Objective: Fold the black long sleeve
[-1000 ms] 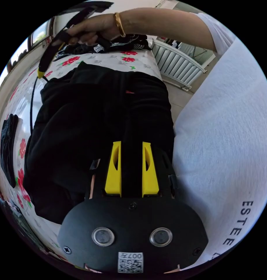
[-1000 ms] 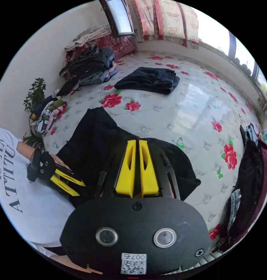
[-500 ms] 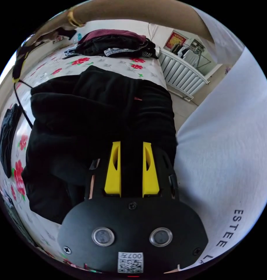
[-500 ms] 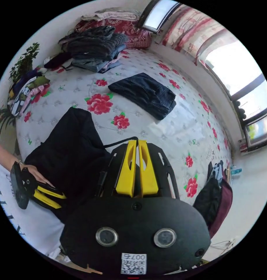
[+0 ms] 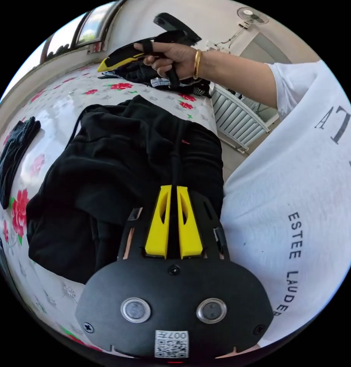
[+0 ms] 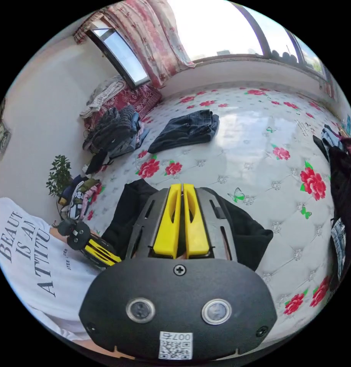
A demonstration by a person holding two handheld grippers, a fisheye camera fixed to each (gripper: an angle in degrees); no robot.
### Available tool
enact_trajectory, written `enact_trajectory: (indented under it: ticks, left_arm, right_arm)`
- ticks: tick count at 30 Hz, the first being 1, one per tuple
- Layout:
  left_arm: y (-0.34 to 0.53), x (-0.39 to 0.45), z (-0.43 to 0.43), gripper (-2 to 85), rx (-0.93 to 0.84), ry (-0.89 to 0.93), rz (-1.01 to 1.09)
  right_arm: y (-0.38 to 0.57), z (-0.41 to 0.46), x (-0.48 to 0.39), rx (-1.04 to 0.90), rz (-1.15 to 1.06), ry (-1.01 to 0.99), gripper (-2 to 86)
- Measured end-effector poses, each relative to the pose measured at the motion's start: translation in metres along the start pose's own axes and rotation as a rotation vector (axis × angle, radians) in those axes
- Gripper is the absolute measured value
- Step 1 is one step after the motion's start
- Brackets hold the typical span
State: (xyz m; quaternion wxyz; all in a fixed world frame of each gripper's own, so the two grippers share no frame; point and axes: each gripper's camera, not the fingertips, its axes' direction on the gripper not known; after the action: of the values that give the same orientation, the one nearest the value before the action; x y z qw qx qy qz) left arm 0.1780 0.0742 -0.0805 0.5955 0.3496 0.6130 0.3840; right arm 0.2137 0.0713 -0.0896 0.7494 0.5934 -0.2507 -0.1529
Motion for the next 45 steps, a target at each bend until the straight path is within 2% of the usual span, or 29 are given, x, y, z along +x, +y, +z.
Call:
enact_trajectory:
  ticks: [3, 6, 8, 12, 15, 20, 23, 29, 33, 39, 40, 42, 45]
  left_arm:
    - [-0.004, -0.002, -0.019, 8.1, 0.064, 0.04, -0.061]
    - [-0.02, 0.011, -0.011, 11.3, 0.025, 0.03, -0.058]
    - [-0.041, 0.028, 0.012, 11.7, -0.046, -0.038, -0.038]
    - [-0.067, 0.035, 0.048, 5.1, -0.145, -0.245, -0.036]
    - [-0.078, 0.024, 0.028, 1.0, -0.13, -0.189, -0.058]
    - [-0.039, -0.031, -0.102, -0.6, 0.19, 0.033, -0.267]
    - [-0.009, -0.055, -0.176, -0.7, 0.383, 0.033, -0.338]
    - [0.045, -0.111, -0.265, -0.8, 0.707, 0.079, -0.51]
    - [0.049, -0.124, -0.287, -0.8, 0.76, 0.087, -0.52]
    - [0.043, -0.131, -0.295, -0.9, 0.798, 0.123, -0.539]
    - [0.045, -0.134, -0.298, -0.9, 0.815, 0.124, -0.557]
    - [0.05, -0.145, -0.303, -0.9, 0.847, 0.143, -0.606]
    - [0.049, -0.172, -0.31, -0.9, 0.851, 0.168, -0.669]
  right_arm:
    - [0.01, 0.013, 0.017, -0.074, 0.029, 0.104, 1.7]
    - [0.023, 0.035, 0.045, -0.123, 0.135, 0.053, 2.6]
    - [0.024, 0.048, 0.052, -0.114, 0.161, 0.023, 2.8]
    - [0.014, 0.073, 0.061, -0.124, 0.185, 0.023, 1.5]
    - [0.009, 0.063, 0.075, -0.1, 0.238, -0.041, 0.6]
    - [0.008, 0.027, 0.088, -0.065, 0.211, -0.174, 0.1]
    - [0.003, 0.017, 0.091, -0.11, 0.178, -0.237, 0.0]
    - [-0.011, 0.008, 0.087, -0.24, 0.095, -0.239, -0.2]
    - [-0.021, 0.0, 0.084, -0.292, 0.046, -0.234, -0.2]
    - [-0.062, -0.008, 0.045, -0.354, -0.129, -0.063, -0.2]
    - [-0.076, -0.017, 0.032, -0.312, -0.166, 0.037, -0.2]
    - [-0.099, -0.04, 0.017, -0.195, -0.199, 0.095, -0.2]
    - [-0.133, -0.075, 0.002, -0.003, -0.183, 0.015, -0.1]
